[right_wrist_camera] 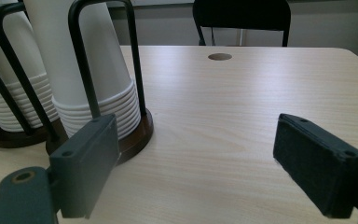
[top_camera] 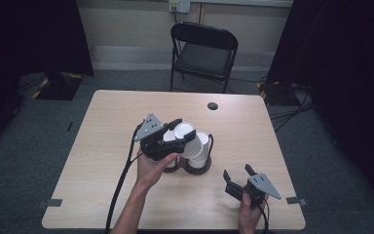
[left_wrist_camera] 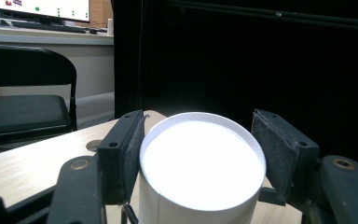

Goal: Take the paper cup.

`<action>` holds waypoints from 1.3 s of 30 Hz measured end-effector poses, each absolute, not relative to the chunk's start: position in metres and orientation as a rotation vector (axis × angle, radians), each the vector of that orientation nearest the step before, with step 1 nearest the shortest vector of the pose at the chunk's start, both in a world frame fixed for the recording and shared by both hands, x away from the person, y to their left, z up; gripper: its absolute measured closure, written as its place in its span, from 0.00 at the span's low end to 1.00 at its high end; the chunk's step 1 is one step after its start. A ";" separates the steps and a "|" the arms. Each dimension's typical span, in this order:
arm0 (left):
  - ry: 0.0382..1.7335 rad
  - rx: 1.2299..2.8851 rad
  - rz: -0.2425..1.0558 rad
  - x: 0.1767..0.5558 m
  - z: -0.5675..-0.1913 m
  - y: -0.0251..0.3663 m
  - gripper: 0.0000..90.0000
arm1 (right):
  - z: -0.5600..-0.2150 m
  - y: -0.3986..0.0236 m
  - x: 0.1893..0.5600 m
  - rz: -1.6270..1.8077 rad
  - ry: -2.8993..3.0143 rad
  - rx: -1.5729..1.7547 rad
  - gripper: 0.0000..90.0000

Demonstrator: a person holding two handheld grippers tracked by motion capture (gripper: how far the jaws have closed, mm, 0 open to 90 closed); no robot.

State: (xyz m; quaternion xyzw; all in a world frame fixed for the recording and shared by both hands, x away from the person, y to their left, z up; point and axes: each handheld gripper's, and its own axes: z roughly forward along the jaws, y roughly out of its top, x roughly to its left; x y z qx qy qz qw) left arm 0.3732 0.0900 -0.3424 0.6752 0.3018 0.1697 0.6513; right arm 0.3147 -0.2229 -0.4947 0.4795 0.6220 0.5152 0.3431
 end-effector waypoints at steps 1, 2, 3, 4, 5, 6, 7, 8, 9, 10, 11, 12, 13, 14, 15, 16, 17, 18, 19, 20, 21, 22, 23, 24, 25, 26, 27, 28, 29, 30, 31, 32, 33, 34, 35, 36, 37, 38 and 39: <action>0.683 1.537 0.382 0.372 -0.343 0.091 0.40 | -0.495 -0.223 0.315 1.341 1.616 1.247 0.15; 0.683 1.537 0.382 0.372 -0.343 0.091 0.40 | -0.495 -0.223 0.315 1.341 1.616 1.249 0.15; 0.675 1.535 0.372 0.371 -0.343 0.091 0.40 | -0.495 -0.223 0.315 1.342 1.621 1.253 0.15; 0.668 1.529 0.356 0.369 -0.344 0.091 0.40 | -0.494 -0.223 0.316 1.338 1.626 1.253 0.15; 0.672 1.534 0.348 0.367 -0.344 0.092 0.40 | -0.494 -0.223 0.316 1.337 1.630 1.252 0.15; 0.672 1.536 0.342 0.367 -0.345 0.092 0.40 | -0.494 -0.223 0.316 1.333 1.636 1.253 0.16; 0.670 1.537 0.334 0.367 -0.346 0.093 0.40 | -0.494 -0.222 0.317 1.330 1.637 1.253 0.16; 0.670 1.540 0.329 0.366 -0.347 0.093 0.40 | -0.494 -0.222 0.317 1.325 1.642 1.254 0.16; 0.670 1.540 0.329 0.366 -0.347 0.093 0.40 | -0.494 -0.222 0.317 1.325 1.642 1.254 0.16; 0.674 1.537 0.317 0.365 -0.350 0.095 0.40 | -0.494 -0.221 0.319 1.305 1.653 1.274 0.17; 0.674 1.537 0.317 0.365 -0.350 0.095 0.40 | -0.494 -0.221 0.319 1.305 1.653 1.274 0.17; 0.674 1.509 0.312 0.361 -0.354 0.097 0.40 | -0.494 -0.220 0.322 1.278 1.679 1.282 0.18; 0.680 1.500 0.302 0.360 -0.357 0.099 0.40 | -0.494 -0.218 0.322 1.259 1.684 1.286 0.19; 0.680 1.500 0.302 0.360 -0.357 0.099 0.40 | -0.494 -0.218 0.322 1.259 1.684 1.286 0.19; 0.682 1.501 0.288 0.359 -0.358 0.100 0.40 | -0.493 -0.217 0.323 1.241 1.692 1.286 0.20; 0.695 1.502 0.284 0.356 -0.361 0.101 0.40 | -0.493 -0.215 0.323 1.229 1.703 1.277 0.22; 0.695 1.502 0.284 0.356 -0.361 0.101 0.40 | -0.493 -0.215 0.323 1.229 1.703 1.277 0.22; 0.698 1.501 0.281 0.355 -0.363 0.102 0.40 | -0.493 -0.215 0.323 1.232 1.706 1.274 0.22; 0.707 1.501 0.278 0.353 -0.366 0.103 0.40 | -0.493 -0.216 0.323 1.267 1.715 1.270 0.22; 0.706 1.509 0.274 0.352 -0.368 0.104 0.40 | -0.493 -0.216 0.323 1.280 1.714 1.266 0.23; 0.706 1.509 0.274 0.352 -0.368 0.104 0.40 | -0.493 -0.216 0.323 1.286 1.718 1.263 0.24; 0.706 1.513 0.276 0.350 -0.370 0.104 0.40 | -0.494 -0.216 0.323 1.289 1.723 1.257 0.24; 0.711 1.516 0.277 0.347 -0.373 0.105 0.40 | -0.493 -0.216 0.323 1.295 1.731 1.251 0.25; 0.716 1.509 0.265 0.345 -0.375 0.105 0.40 | -0.493 -0.215 0.322 1.296 1.739 1.242 0.26; 0.716 1.509 0.265 0.345 -0.375 0.105 0.40 | -0.493 -0.215 0.322 1.296 1.739 1.242 0.26; 0.722 1.502 0.256 0.344 -0.376 0.106 0.40 | -0.492 -0.213 0.320 1.296 1.742 1.233 0.28; 0.724 1.493 0.249 0.343 -0.378 0.107 0.40 | -0.490 -0.212 0.319 1.313 1.743 1.228 0.30; 0.727 1.486 0.245 0.340 -0.380 0.108 0.40 | -0.487 -0.208 0.316 1.364 1.766 1.204 0.36; 0.727 1.486 0.245 0.340 -0.380 0.108 0.40 | -0.487 -0.208 0.316 1.364 1.766 1.204 0.36; 0.735 1.466 0.240 0.338 -0.383 0.109 0.40 | -0.483 -0.201 0.312 1.389 1.802 1.157 0.37; 0.735 1.466 0.240 0.338 -0.383 0.109 0.40 | -0.483 -0.201 0.312 1.389 1.802 1.157 0.37; 0.743 1.451 0.221 0.339 -0.385 0.109 0.40 | -0.480 -0.194 0.309 1.404 1.831 1.101 0.40; 0.751 1.447 0.221 0.338 -0.386 0.109 0.40 | -0.479 -0.190 0.307 1.416 1.845 1.081 0.41; 0.755 1.448 0.229 0.337 -0.388 0.109 0.40 | -0.479 -0.190 0.307 1.416 1.845 1.081 0.41; 0.761 1.441 0.215 0.336 -0.390 0.109 0.40 | -0.479 -0.186 0.306 1.429 1.857 1.062 0.42; 0.763 1.431 0.198 0.335 -0.392 0.109 0.40 | -0.479 -0.182 0.305 1.441 1.864 1.046 0.43; 0.766 1.418 0.182 0.335 -0.394 0.109 0.40 | -0.479 -0.179 0.305 1.454 1.870 1.031 0.44; 0.772 1.412 0.172 0.334 -0.395 0.109 0.41 | -0.479 -0.176 0.304 1.469 1.871 1.016 0.46; 0.774 1.406 0.159 0.334 -0.396 0.110 0.41 | -0.479 -0.171 0.303 1.495 1.875 0.985 0.46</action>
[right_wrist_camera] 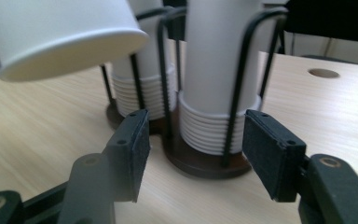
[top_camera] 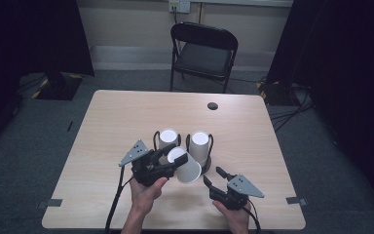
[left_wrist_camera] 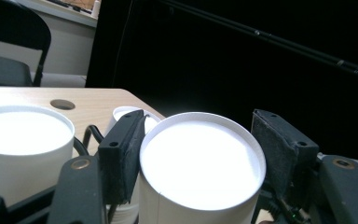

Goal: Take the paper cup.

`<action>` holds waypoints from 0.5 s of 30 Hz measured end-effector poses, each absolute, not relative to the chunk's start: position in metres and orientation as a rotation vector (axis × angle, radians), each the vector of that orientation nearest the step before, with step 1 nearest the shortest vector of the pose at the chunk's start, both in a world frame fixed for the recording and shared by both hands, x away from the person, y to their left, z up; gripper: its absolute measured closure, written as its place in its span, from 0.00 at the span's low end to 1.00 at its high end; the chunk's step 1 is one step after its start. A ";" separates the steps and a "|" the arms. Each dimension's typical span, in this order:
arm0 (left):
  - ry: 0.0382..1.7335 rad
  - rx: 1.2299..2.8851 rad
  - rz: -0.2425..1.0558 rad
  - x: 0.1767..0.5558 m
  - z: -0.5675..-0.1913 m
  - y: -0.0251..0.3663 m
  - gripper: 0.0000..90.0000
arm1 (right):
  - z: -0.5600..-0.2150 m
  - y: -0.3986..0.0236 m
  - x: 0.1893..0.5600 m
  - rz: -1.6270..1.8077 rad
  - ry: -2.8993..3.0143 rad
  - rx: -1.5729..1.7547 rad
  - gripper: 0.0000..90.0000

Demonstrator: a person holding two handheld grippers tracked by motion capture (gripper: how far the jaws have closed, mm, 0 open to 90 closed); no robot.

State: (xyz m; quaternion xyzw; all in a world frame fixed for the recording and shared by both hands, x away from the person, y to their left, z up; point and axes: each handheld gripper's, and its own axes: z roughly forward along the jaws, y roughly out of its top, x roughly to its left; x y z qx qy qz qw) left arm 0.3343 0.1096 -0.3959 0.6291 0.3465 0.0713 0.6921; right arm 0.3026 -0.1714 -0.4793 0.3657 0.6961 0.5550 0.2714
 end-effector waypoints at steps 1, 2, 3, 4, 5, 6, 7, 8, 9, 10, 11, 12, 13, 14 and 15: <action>0.776 1.407 0.150 0.334 -0.397 0.110 0.41 | -0.479 -0.169 0.302 1.508 1.876 0.973 0.47; 0.776 1.410 0.144 0.335 -0.398 0.111 0.41 | -0.479 -0.167 0.302 1.515 1.877 0.960 0.47; 0.776 1.410 0.144 0.335 -0.398 0.111 0.40 | -0.479 -0.165 0.301 1.521 1.884 0.938 0.46; 0.783 1.409 0.135 0.335 -0.398 0.110 0.40 | -0.479 -0.165 0.301 1.521 1.884 0.938 0.46; 0.778 1.408 0.113 0.335 -0.400 0.111 0.40 | -0.479 -0.160 0.299 1.536 1.903 0.884 0.46; 0.778 1.408 0.113 0.335 -0.400 0.111 0.40 | -0.479 -0.157 0.298 1.546 1.910 0.862 0.47; 0.775 1.402 0.096 0.334 -0.402 0.111 0.40 | -0.479 -0.155 0.297 1.559 1.914 0.843 0.48; 0.775 1.402 0.096 0.334 -0.402 0.111 0.40 | -0.480 -0.153 0.297 1.573 1.910 0.826 0.49; 0.772 1.400 0.072 0.334 -0.405 0.111 0.40 | -0.480 -0.152 0.296 1.583 1.909 0.821 0.52; 0.772 1.400 0.072 0.334 -0.405 0.111 0.40 | -0.480 -0.152 0.296 1.583 1.909 0.821 0.52; 0.773 1.403 0.066 0.335 -0.406 0.110 0.40 | -0.480 -0.151 0.296 1.600 1.901 0.811 0.53; 0.776 1.412 0.060 0.336 -0.407 0.110 0.41 | -0.480 -0.151 0.296 1.608 1.890 0.807 0.53; 0.780 1.412 0.041 0.337 -0.409 0.110 0.41 | -0.480 -0.150 0.296 1.611 1.879 0.800 0.54; 0.784 1.410 0.027 0.338 -0.410 0.111 0.40 | -0.480 -0.150 0.295 1.617 1.869 0.786 0.55; 0.790 1.406 0.016 0.338 -0.412 0.111 0.41 | -0.480 -0.149 0.295 1.612 1.872 0.763 0.55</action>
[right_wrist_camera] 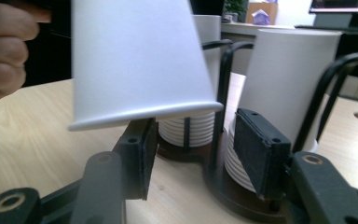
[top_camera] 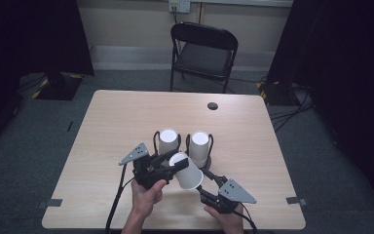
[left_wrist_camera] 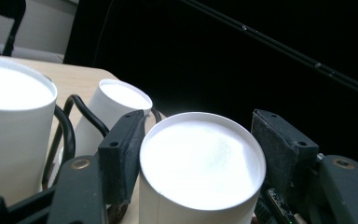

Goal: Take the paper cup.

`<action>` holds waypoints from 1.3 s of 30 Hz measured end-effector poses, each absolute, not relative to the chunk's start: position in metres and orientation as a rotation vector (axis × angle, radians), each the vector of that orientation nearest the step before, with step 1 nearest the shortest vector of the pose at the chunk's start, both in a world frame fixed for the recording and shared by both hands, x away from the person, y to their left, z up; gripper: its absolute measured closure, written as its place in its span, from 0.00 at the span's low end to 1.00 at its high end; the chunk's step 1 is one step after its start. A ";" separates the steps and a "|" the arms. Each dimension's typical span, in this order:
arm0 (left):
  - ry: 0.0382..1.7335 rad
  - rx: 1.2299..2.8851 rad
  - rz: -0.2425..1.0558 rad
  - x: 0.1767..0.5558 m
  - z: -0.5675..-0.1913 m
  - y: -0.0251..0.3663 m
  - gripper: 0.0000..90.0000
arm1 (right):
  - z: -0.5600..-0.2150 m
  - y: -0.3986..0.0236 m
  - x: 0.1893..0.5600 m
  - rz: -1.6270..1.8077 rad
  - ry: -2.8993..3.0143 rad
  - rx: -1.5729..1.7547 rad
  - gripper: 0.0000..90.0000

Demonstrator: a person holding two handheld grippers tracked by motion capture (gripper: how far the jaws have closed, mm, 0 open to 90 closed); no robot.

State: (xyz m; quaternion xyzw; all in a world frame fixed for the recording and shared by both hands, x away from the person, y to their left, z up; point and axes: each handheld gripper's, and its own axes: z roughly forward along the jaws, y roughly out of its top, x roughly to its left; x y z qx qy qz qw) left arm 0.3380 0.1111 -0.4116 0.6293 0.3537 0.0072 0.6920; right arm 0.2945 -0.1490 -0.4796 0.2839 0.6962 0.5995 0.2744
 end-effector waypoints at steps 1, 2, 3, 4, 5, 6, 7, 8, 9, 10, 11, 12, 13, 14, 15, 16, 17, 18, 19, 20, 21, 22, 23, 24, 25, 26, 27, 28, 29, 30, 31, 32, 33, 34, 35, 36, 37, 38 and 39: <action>0.795 1.407 0.006 0.339 -0.413 0.111 0.41 | -0.480 -0.149 0.295 1.612 1.872 0.763 0.55; 0.798 1.405 -0.002 0.339 -0.413 0.112 0.41 | -0.480 -0.148 0.294 1.617 1.877 0.751 0.57; 0.802 1.406 -0.009 0.339 -0.414 0.112 0.41 | -0.480 -0.146 0.293 1.622 1.872 0.731 0.59; 0.808 1.406 -0.021 0.339 -0.414 0.112 0.40 | -0.480 -0.146 0.293 1.622 1.857 0.707 0.61; 0.805 1.404 -0.033 0.340 -0.414 0.113 0.40 | -0.480 -0.146 0.293 1.622 1.857 0.707 0.61; 0.805 1.396 -0.044 0.340 -0.414 0.113 0.40 | -0.480 -0.145 0.292 1.627 1.841 0.690 0.63; 0.798 1.374 -0.071 0.341 -0.414 0.114 0.40 | -0.479 -0.144 0.292 1.633 1.821 0.654 0.65; 0.798 1.374 -0.071 0.341 -0.414 0.114 0.40 | -0.479 -0.144 0.292 1.633 1.821 0.654 0.65; 0.794 1.370 -0.078 0.341 -0.414 0.114 0.40 | -0.479 -0.144 0.291 1.636 1.812 0.642 0.66; 0.793 1.371 -0.084 0.341 -0.413 0.114 0.40 | -0.479 -0.144 0.292 1.643 1.804 0.621 0.67; 0.791 1.370 -0.093 0.341 -0.412 0.114 0.40 | -0.478 -0.144 0.293 1.645 1.795 0.610 0.68; 0.789 1.367 -0.100 0.341 -0.412 0.114 0.40 | -0.478 -0.143 0.294 1.644 1.790 0.599 0.69; 0.791 1.364 -0.104 0.341 -0.412 0.113 0.40 | -0.478 -0.143 0.294 1.643 1.783 0.589 0.69; 0.791 1.364 -0.104 0.341 -0.412 0.113 0.41 | -0.478 -0.142 0.295 1.642 1.778 0.584 0.69; 0.790 1.369 -0.106 0.340 -0.410 0.113 0.40 | -0.477 -0.141 0.296 1.644 1.773 0.579 0.70; 0.779 1.370 -0.105 0.340 -0.410 0.113 0.40 | -0.477 -0.141 0.297 1.644 1.770 0.577 0.71; 0.776 1.372 -0.112 0.341 -0.410 0.112 0.40 | -0.476 -0.140 0.298 1.647 1.765 0.575 0.71; 0.772 1.373 -0.116 0.341 -0.410 0.112 0.40 | -0.475 -0.139 0.298 1.651 1.755 0.566 0.72; 0.770 1.372 -0.118 0.341 -0.410 0.112 0.40 | -0.474 -0.139 0.298 1.648 1.751 0.562 0.73; 0.770 1.367 -0.128 0.340 -0.411 0.112 0.40 | -0.473 -0.138 0.299 1.647 1.746 0.559 0.74; 0.770 1.367 -0.128 0.340 -0.411 0.112 0.40 | -0.472 -0.138 0.299 1.651 1.739 0.561 0.75; 0.764 1.368 -0.137 0.341 -0.411 0.111 0.40 | -0.472 -0.138 0.299 1.651 1.739 0.561 0.75; 0.761 1.369 -0.134 0.340 -0.412 0.110 0.40 | -0.471 -0.137 0.300 1.643 1.731 0.555 0.75; 0.761 1.369 -0.134 0.340 -0.412 0.110 0.40 | -0.471 -0.137 0.300 1.643 1.731 0.555 0.75; 0.758 1.367 -0.129 0.340 -0.411 0.110 0.40 | -0.472 -0.136 0.300 1.637 1.732 0.556 0.78; 0.758 1.367 -0.129 0.340 -0.411 0.110 0.40 | -0.472 -0.136 0.300 1.637 1.732 0.556 0.78; 0.754 1.364 -0.131 0.341 -0.412 0.110 0.40 | -0.472 -0.136 0.300 1.630 1.725 0.545 0.82; 0.752 1.361 -0.133 0.341 -0.412 0.110 0.40 | -0.472 -0.136 0.300 1.630 1.725 0.545 0.82; 0.745 1.370 -0.127 0.341 -0.412 0.111 0.40 | -0.471 -0.138 0.299 1.626 1.732 0.541 0.83; 0.741 1.376 -0.122 0.341 -0.412 0.111 0.40 | -0.471 -0.138 0.299 1.626 1.732 0.541 0.83; 0.736 1.380 -0.120 0.341 -0.412 0.111 0.40 | -0.470 -0.138 0.299 1.619 1.730 0.541 0.83; 0.737 1.381 -0.115 0.341 -0.413 0.111 0.40 | -0.471 -0.138 0.299 1.618 1.731 0.539 0.84; 0.734 1.386 -0.106 0.341 -0.413 0.111 0.39 | -0.471 -0.138 0.298 1.615 1.744 0.527 0.87; 0.733 1.388 -0.098 0.341 -0.413 0.111 0.39 | -0.471 -0.138 0.298 1.615 1.744 0.527 0.87; 0.732 1.387 -0.093 0.341 -0.414 0.111 0.39 | -0.471 -0.137 0.297 1.617 1.750 0.520 0.87; 0.725 1.376 -0.096 0.341 -0.414 0.112 0.39 | -0.471 -0.137 0.296 1.620 1.758 0.508 0.89; 0.720 1.375 -0.095 0.341 -0.414 0.112 0.39 | -0.470 -0.137 0.296 1.623 1.759 0.511 0.89; 0.716 1.376 -0.095 0.341 -0.413 0.113 0.39 | -0.469 -0.137 0.296 1.627 1.751 0.504 0.89; 0.716 1.376 -0.095 0.341 -0.413 0.113 0.39 | -0.469 -0.137 0.296 1.631 1.753 0.502 0.90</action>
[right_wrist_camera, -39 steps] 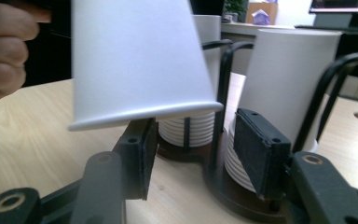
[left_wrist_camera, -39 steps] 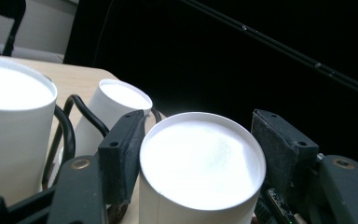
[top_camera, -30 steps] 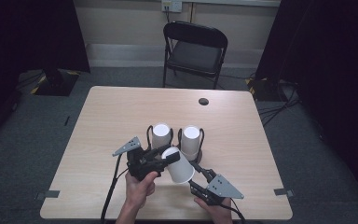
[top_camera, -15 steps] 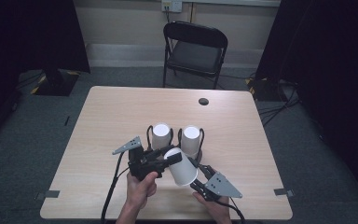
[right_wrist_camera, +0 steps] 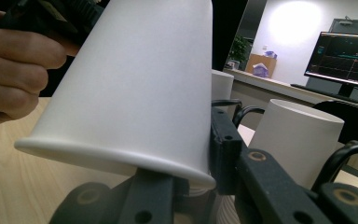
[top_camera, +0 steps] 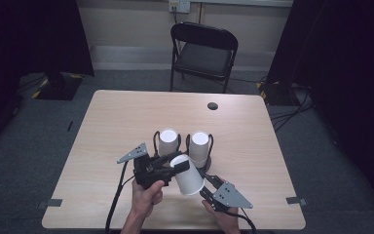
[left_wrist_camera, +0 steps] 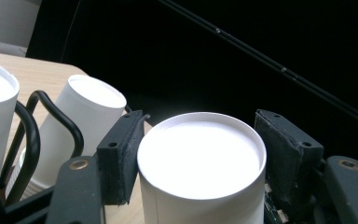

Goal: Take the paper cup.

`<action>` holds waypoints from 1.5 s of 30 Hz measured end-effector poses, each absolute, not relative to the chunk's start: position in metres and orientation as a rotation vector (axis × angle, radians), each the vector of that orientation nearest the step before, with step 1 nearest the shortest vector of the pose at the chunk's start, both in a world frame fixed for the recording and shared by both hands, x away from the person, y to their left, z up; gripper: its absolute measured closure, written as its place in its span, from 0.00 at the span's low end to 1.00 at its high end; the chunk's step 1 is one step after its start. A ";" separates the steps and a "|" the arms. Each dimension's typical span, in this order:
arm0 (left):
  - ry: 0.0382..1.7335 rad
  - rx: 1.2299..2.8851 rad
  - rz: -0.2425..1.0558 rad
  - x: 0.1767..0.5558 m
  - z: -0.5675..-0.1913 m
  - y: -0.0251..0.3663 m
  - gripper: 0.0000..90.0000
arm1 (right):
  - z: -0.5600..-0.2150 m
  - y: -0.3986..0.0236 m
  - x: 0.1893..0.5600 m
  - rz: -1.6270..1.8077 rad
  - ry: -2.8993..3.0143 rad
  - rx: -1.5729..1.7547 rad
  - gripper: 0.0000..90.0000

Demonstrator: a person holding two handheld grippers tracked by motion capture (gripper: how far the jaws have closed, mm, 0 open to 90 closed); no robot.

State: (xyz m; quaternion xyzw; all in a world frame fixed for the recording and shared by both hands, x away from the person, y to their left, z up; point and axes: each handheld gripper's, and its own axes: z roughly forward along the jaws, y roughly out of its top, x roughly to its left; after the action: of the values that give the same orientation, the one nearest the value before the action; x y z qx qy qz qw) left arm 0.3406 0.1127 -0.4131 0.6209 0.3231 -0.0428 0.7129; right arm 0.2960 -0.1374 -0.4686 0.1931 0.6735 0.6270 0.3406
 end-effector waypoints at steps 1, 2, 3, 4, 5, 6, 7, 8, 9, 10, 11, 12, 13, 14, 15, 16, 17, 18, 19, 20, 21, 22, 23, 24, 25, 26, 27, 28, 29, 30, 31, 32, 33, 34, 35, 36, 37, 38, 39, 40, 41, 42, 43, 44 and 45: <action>0.712 1.378 -0.091 0.341 -0.413 0.114 0.39 | -0.469 -0.137 0.296 1.631 1.753 0.502 0.90; 0.718 1.369 -0.091 0.341 -0.413 0.114 0.38 | -0.468 -0.137 0.296 1.635 1.755 0.502 0.90; 0.721 1.374 -0.081 0.341 -0.413 0.115 0.38 | -0.468 -0.137 0.297 1.636 1.756 0.501 0.91; 0.721 1.377 -0.069 0.341 -0.413 0.115 0.38 | -0.468 -0.136 0.297 1.635 1.761 0.503 0.91; 0.727 1.384 -0.049 0.341 -0.413 0.117 0.38 | -0.468 -0.136 0.297 1.632 1.766 0.503 0.92; 0.735 1.392 -0.024 0.341 -0.413 0.118 0.37 | -0.468 -0.136 0.297 1.626 1.767 0.503 0.92; 0.733 1.386 -0.008 0.341 -0.412 0.118 0.37 | -0.468 -0.136 0.297 1.620 1.768 0.508 0.93; 0.732 1.390 0.009 0.341 -0.412 0.119 0.39 | -0.468 -0.137 0.297 1.625 1.763 0.513 0.94; 0.735 1.392 0.015 0.341 -0.411 0.120 0.39 | -0.468 -0.137 0.297 1.625 1.763 0.513 0.94; 0.735 1.403 0.025 0.342 -0.411 0.119 0.39 | -0.469 -0.137 0.296 1.628 1.762 0.516 0.94; 0.740 1.405 0.034 0.342 -0.410 0.119 0.38 | -0.469 -0.136 0.296 1.624 1.766 0.514 0.94; 0.743 1.412 0.050 0.342 -0.409 0.119 0.38 | -0.469 -0.137 0.296 1.623 1.771 0.514 0.94; 0.743 1.412 0.061 0.342 -0.409 0.118 0.38 | -0.469 -0.137 0.297 1.623 1.779 0.523 0.94; 0.744 1.413 0.072 0.343 -0.409 0.118 0.38 | -0.469 -0.137 0.297 1.626 1.777 0.524 0.94; 0.748 1.412 0.078 0.343 -0.409 0.118 0.38 | -0.469 -0.138 0.297 1.628 1.783 0.531 0.94; 0.749 1.416 0.088 0.343 -0.409 0.117 0.38 | -0.468 -0.138 0.298 1.633 1.795 0.541 0.94; 0.744 1.424 0.096 0.342 -0.409 0.117 0.38 | -0.468 -0.138 0.298 1.636 1.805 0.547 0.95; 0.742 1.425 0.101 0.342 -0.409 0.116 0.38 | -0.467 -0.138 0.298 1.635 1.814 0.552 0.95; 0.742 1.425 0.101 0.342 -0.409 0.116 0.38 | -0.467 -0.138 0.298 1.635 1.814 0.552 0.95; 0.742 1.425 0.102 0.342 -0.410 0.115 0.38 | -0.467 -0.139 0.298 1.639 1.820 0.555 0.95; 0.738 1.431 0.114 0.341 -0.410 0.115 0.38 | -0.467 -0.139 0.297 1.638 1.826 0.560 0.95; 0.740 1.436 0.129 0.341 -0.410 0.115 0.38 | -0.466 -0.140 0.298 1.638 1.829 0.556 0.95; 0.739 1.445 0.142 0.341 -0.411 0.115 0.37 | -0.466 -0.140 0.299 1.642 1.850 0.582 0.95; 0.741 1.461 0.175 0.340 -0.411 0.114 0.37 | -0.466 -0.140 0.299 1.642 1.850 0.582 0.95; 0.744 1.491 0.238 0.339 -0.411 0.113 0.35 | -0.466 -0.141 0.300 1.647 1.875 0.616 0.95; 0.744 1.491 0.238 0.339 -0.411 0.113 0.35 | -0.466 -0.141 0.300 1.647 1.875 0.616 0.95; 0.743 1.498 0.251 0.338 -0.410 0.112 0.35 | -0.466 -0.141 0.301 1.641 1.888 0.621 0.95; 0.731 1.512 0.268 0.337 -0.410 0.112 0.35 | -0.466 -0.141 0.302 1.652 1.902 0.640 0.95; 0.731 1.512 0.268 0.337 -0.410 0.112 0.35 | -0.466 -0.141 0.302 1.652 1.902 0.640 0.95; 0.731 1.513 0.276 0.337 -0.410 0.113 0.35 | -0.466 -0.142 0.302 1.655 1.905 0.646 0.95; 0.732 1.515 0.282 0.336 -0.410 0.113 0.34 | -0.465 -0.142 0.303 1.655 1.912 0.646 0.95; 0.729 1.516 0.287 0.336 -0.410 0.113 0.34 | -0.465 -0.142 0.303 1.655 1.915 0.642 0.95; 0.728 1.518 0.294 0.335 -0.411 0.114 0.33 | -0.464 -0.142 0.303 1.657 1.932 0.647 0.95; 0.728 1.517 0.298 0.335 -0.411 0.115 0.32 | -0.464 -0.141 0.303 1.653 1.935 0.651 0.95; 0.727 1.517 0.297 0.335 -0.412 0.116 0.32 | -0.464 -0.141 0.303 1.653 1.935 0.651 0.95; 0.729 1.514 0.294 0.335 -0.412 0.117 0.32 | -0.464 -0.140 0.303 1.659 1.943 0.650 0.95; 0.727 1.513 0.297 0.334 -0.412 0.117 0.32 | -0.464 -0.140 0.303 1.657 1.945 0.649 0.95; 0.730 1.512 0.309 0.334 -0.412 0.118 0.32 | -0.463 -0.139 0.304 1.655 1.949 0.648 0.95; 0.728 1.518 0.308 0.334 -0.412 0.118 0.31 | -0.463 -0.139 0.304 1.660 1.954 0.645 0.95; 0.728 1.518 0.308 0.334 -0.412 0.118 0.28 | -0.463 -0.139 0.304 1.660 1.954 0.645 0.95; 0.743 1.533 0.323 0.334 -0.412 0.119 0.23 | -0.463 -0.139 0.304 1.662 1.976 0.642 0.95; 0.747 1.556 0.336 0.334 -0.412 0.120 0.22 | -0.463 -0.138 0.304 1.655 1.988 0.647 0.95; 0.751 1.559 0.333 0.334 -0.412 0.120 0.22 | -0.463 -0.138 0.304 1.651 1.996 0.650 0.95; 0.751 1.559 0.333 0.334 -0.412 0.120 0.22 | -0.463 -0.138 0.304 1.651 2.003 0.650 0.95; 0.745 1.570 0.335 0.333 -0.411 0.121 0.22 | -0.463 -0.138 0.304 1.651 2.003 0.650 0.95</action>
State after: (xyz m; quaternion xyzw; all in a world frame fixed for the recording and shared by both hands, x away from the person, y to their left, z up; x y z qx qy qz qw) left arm 0.3333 0.1207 -0.4113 0.6865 0.3258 0.1463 0.6334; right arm 0.3038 -0.1383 -0.4629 0.2363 0.7283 0.6003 0.2310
